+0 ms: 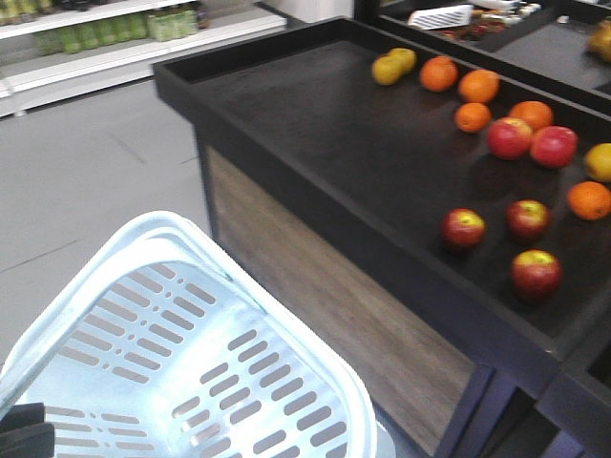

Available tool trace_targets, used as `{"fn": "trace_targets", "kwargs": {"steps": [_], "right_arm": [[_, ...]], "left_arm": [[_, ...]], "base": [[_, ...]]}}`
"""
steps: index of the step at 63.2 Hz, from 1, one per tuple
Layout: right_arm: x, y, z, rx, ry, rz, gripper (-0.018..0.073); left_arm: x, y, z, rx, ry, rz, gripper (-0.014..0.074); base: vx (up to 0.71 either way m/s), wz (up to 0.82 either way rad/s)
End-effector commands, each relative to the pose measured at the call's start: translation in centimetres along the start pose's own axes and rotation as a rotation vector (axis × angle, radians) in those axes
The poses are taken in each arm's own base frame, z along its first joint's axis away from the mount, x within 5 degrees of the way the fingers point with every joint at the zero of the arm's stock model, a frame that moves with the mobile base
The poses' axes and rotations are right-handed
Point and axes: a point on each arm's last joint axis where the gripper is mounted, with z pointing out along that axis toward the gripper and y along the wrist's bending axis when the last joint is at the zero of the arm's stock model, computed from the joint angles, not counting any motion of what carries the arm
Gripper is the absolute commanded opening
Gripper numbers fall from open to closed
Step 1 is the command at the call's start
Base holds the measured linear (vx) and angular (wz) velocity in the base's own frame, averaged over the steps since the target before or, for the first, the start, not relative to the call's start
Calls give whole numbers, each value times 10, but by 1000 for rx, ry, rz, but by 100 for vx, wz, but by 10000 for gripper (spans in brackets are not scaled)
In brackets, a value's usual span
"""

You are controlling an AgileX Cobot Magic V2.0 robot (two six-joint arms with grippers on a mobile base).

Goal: Pick three apples into basket with both arms
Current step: 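Drive the base around carrying the basket in the left gripper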

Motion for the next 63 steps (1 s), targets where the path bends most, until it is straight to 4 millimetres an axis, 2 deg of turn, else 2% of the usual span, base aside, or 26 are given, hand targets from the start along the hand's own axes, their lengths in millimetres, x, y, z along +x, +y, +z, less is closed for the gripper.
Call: {"fn": "trace_targets", "kwargs": {"steps": [1, 63], "right_arm": [[-2, 1, 0, -14, -69, -14, -4], [-3, 1, 0, -14, -70, -14, -4]], "left_arm": [[-16, -1, -4, -5, -114, -33, -8], [-15, -2, -4, 3, -104, -32, -8]], "base": [[-14, 53], [-5, 39]]}}
